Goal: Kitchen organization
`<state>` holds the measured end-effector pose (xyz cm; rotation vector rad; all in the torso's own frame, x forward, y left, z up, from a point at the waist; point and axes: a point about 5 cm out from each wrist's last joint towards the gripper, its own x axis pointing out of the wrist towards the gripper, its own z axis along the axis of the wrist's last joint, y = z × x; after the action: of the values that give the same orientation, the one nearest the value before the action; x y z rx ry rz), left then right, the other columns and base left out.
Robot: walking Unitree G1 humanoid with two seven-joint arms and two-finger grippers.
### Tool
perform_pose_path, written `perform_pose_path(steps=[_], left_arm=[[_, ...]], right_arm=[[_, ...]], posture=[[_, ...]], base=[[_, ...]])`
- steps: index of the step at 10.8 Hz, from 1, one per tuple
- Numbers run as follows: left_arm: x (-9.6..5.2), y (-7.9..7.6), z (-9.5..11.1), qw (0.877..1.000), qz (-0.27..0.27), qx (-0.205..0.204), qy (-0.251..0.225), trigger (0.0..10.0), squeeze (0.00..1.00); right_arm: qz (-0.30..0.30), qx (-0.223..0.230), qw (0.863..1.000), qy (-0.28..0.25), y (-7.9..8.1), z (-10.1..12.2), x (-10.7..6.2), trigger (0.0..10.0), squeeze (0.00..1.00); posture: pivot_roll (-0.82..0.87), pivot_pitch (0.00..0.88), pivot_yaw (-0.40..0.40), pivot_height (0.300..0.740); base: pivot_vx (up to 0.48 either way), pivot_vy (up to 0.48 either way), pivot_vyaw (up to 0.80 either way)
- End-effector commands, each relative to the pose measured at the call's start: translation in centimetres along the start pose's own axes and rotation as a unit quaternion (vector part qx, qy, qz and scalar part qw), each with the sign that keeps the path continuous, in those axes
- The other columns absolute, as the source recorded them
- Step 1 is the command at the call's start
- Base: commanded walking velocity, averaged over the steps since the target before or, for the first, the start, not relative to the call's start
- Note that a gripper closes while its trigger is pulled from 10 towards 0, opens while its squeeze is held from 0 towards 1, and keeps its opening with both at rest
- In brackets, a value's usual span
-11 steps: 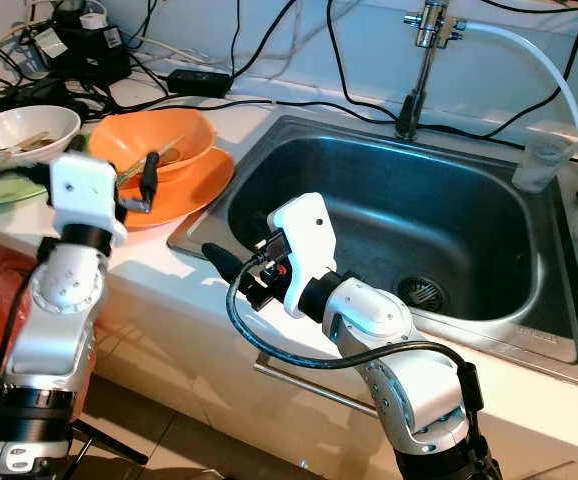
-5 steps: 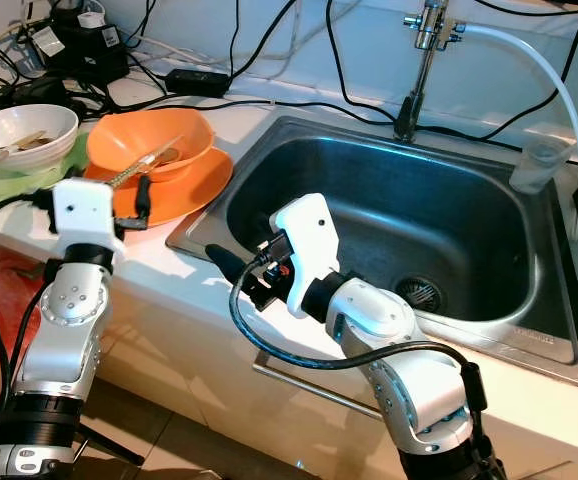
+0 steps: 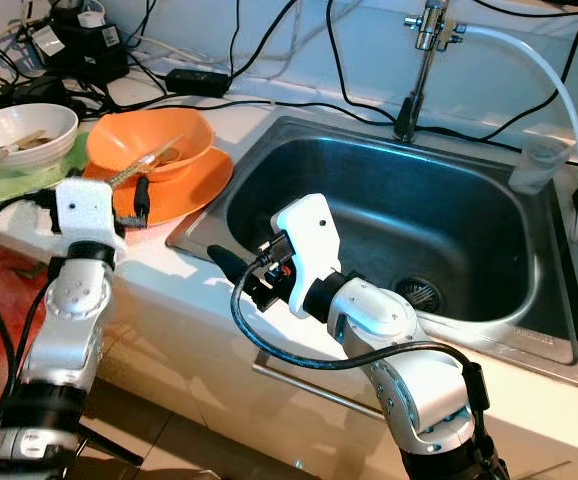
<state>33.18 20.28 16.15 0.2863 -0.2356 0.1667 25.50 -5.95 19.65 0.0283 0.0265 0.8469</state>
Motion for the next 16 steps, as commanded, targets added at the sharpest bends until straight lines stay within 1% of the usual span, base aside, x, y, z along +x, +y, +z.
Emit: perform_pose_path(steps=[1,6,7,8,9,10,11,14,15,16], left_arm=[[0.4,0.1,0.2,1.000,0.007,0.006,-0.007,10.0,0.00],[1.6,-0.1,-0.4,1.000,0.011,0.005,-0.006,10.0,0.00],[1.7,-0.1,-0.4,1.000,0.009,0.004,-0.007,9.2,0.00],[1.7,-0.1,-0.5,1.000,0.008,0.004,-0.009,5.6,0.00],[1.8,-0.2,-0.5,1.000,0.005,0.002,-0.012,1.7,0.00],[1.8,-0.2,-0.6,1.000,0.003,0.002,-0.013,0.4,0.00],[1.9,-0.2,-0.6,1.000,0.002,0.001,-0.014,0.0,0.00],[1.9,-0.2,-0.7,1.000,-0.001,0.000,-0.016,0.0,0.00],[2.0,-0.2,-0.7,1.000,-0.002,0.002,-0.017,0.5,0.00],[2.0,-0.2,-0.7,1.000,-0.006,0.010,-0.020,8.7,0.00]], right_arm=[[0.000,-0.004,1.000,-0.004,-0.1,0.4,-0.1,10.0,0.00],[-0.004,-0.008,1.000,-0.004,-0.2,0.4,-0.1,10.0,0.00],[-0.004,-0.008,1.000,-0.004,-0.2,0.4,-0.1,10.0,0.00],[-0.005,-0.007,1.000,-0.004,-0.1,0.4,-0.1,10.0,0.00],[-0.006,-0.007,1.000,-0.004,-0.1,0.4,-0.1,10.0,0.00],[-0.005,-0.007,1.000,-0.004,-0.1,0.4,-0.1,10.0,0.00],[-0.005,-0.007,1.000,-0.004,-0.1,0.4,-0.1,10.0,0.00],[-0.006,-0.006,1.000,-0.004,-0.1,0.4,-0.1,10.0,0.00],[-0.006,-0.006,1.000,-0.004,0.0,0.4,-0.1,10.0,0.00],[-0.006,-0.006,1.000,-0.004,0.0,0.3,-0.1,10.0,0.00]], posture=[[-0.05,0.000,-0.008,0.740],[-0.05,0.000,-0.006,0.740],[-0.05,0.000,-0.004,0.740],[-0.05,0.000,-0.004,0.740],[-0.05,0.000,-0.003,0.740],[-0.05,0.000,-0.002,0.740],[-0.05,0.000,-0.002,0.740],[-0.06,0.000,0.000,0.740],[-0.06,0.000,0.001,0.740],[-0.06,0.000,0.001,0.740]], base=[[0.000,0.000,0.00],[0.000,0.000,0.00],[0.000,0.000,0.00],[0.000,0.000,0.00],[0.000,0.000,0.00],[0.000,0.000,0.00],[0.000,0.000,0.00],[0.000,0.000,0.00],[0.000,0.000,0.00],[0.000,0.000,0.00]])
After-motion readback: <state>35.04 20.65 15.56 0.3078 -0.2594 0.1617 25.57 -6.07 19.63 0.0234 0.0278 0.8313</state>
